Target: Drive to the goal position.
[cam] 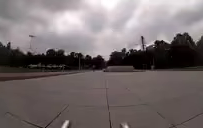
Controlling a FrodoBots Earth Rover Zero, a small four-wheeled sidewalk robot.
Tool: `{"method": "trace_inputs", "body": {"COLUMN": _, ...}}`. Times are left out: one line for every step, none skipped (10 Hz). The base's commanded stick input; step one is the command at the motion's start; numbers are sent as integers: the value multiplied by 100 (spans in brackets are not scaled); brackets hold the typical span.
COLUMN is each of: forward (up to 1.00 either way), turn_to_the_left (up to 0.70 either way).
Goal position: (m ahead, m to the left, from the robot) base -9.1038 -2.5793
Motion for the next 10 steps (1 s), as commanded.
{"method": "trace_inputs", "body": {"forward": 100, "turn_to_the_left": 0}}
{"method": "trace_inputs", "body": {"forward": 100, "turn_to_the_left": 0}}
{"method": "trace_inputs", "body": {"forward": 100, "turn_to_the_left": 0}}
{"method": "trace_inputs", "body": {"forward": 100, "turn_to_the_left": 0}}
{"method": "trace_inputs", "body": {"forward": 100, "turn_to_the_left": 0}}
{"method": "trace_inputs", "body": {"forward": 100, "turn_to_the_left": 0}}
{"method": "trace_inputs", "body": {"forward": 100, "turn_to_the_left": 0}}
{"method": "trace_inputs", "body": {"forward": 100, "turn_to_the_left": -4}}
{"method": "trace_inputs", "body": {"forward": 100, "turn_to_the_left": -21}}
{"method": "trace_inputs", "body": {"forward": 100, "turn_to_the_left": -16}}
